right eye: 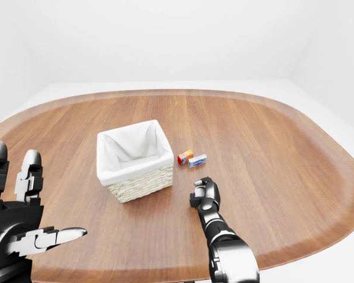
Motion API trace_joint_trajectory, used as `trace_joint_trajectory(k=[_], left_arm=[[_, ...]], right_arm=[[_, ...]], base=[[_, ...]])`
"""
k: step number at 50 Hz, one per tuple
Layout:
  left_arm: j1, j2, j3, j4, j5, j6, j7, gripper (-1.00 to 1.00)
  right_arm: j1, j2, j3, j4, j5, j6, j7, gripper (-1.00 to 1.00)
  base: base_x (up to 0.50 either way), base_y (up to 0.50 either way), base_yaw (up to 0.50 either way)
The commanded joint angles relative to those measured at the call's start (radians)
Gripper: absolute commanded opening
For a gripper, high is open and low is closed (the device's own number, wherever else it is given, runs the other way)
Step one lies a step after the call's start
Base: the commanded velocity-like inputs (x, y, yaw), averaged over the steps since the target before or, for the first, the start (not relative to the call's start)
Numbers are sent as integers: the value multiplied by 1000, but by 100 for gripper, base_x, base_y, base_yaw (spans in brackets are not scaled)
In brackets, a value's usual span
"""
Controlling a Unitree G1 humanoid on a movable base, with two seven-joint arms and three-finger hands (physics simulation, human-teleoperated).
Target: Pick up the alphabet soup and put it in the basket.
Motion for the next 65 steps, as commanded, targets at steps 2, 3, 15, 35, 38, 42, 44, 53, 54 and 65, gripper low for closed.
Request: trace_joint_trajectory(k=[2, 3, 15, 35, 38, 42, 44, 53, 54, 65], left_arm=[[-5, 1, 3, 3, -2, 3, 2, 100], [-5, 1, 3, 4, -1, 3, 2, 100], [-4, 0, 4, 1, -3, 6, 2, 100], [0, -3, 7, -3, -7, 6, -1, 100], [0, -3, 7, -3, -7, 7, -1, 100], [-1, -3, 4, -1, -2, 5, -1, 100], [-1, -3, 3, -1, -3, 4, 0, 100], [-1, -1, 1, 1, -3, 4, 1, 100], [0, -1, 0, 1, -2, 3, 1, 100], [-5, 5, -7, 12, 4, -1, 7, 100]], right_arm=[[-5, -7, -9, -7, -10, 0, 8, -100], [-6, -9, -8, -8, -8, 0, 9, -100], [-16, -29, -11, -31, 48, 0, 44, -100], [-17, -43, -2, -55, 95, 0, 65, -100], [-17, -44, -1, -57, 98, 0, 66, -100], [-16, -46, 1, -63, 102, 0, 69, -100], [-15, -47, 2, -69, 106, 0, 71, -100], [-7, -59, 5, -144, 142, 0, 93, -100], [-5, -61, 6, -156, 147, 0, 96, -100], [61, -74, 13, -404, 186, 0, 118, -100]], base=[[0, 0, 0], [0, 0, 0], [0, 0, 0], [0, 0, 0], [0, 0, 0], [0, 0, 0], [0, 0, 0], [0, 0, 0], [0, 0, 0], [0, 0, 0]])
